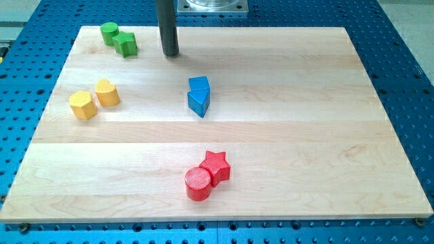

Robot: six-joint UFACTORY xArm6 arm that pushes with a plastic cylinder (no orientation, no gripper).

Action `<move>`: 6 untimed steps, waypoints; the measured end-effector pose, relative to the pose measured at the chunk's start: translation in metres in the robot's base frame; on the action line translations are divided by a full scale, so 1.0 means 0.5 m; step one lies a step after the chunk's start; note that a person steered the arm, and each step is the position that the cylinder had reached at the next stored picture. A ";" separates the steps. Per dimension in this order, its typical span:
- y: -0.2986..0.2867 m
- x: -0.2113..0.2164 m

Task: Push the blue blocks slightly down

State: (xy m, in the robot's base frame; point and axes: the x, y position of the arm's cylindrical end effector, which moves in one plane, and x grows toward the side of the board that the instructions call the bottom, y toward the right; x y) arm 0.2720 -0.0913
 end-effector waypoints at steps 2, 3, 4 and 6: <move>0.001 0.003; -0.012 -0.003; -0.012 0.008; 0.050 0.075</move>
